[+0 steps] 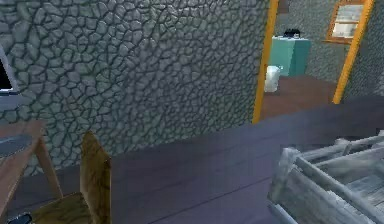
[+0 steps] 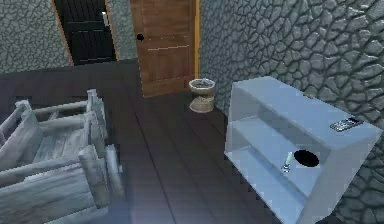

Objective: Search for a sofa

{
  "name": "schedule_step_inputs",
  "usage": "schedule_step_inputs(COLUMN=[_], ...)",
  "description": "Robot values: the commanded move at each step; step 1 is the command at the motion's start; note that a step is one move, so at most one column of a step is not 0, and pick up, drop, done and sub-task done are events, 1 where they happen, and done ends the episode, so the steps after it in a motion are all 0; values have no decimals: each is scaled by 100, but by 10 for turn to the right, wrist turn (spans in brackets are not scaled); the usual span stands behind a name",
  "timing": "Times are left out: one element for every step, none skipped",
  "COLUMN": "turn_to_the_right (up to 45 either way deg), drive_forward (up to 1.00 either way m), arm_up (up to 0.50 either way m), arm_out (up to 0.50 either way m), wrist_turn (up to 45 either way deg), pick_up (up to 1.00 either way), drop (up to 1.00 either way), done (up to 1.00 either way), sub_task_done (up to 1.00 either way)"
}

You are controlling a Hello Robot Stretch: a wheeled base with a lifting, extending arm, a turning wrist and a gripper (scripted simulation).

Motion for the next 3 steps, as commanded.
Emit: schedule_step_inputs(turn_to_the_right=[0, 240, 0], drive_forward=[80, 0, 95], arm_up=[0, 0, 0], arm_out=[0, 0, 0], wrist_turn=[0, 0, 0], pick_up=[0, 0, 0], drop=[0, 0, 0], done=[0, 0, 0], sub_task_done=[0, 0, 0])
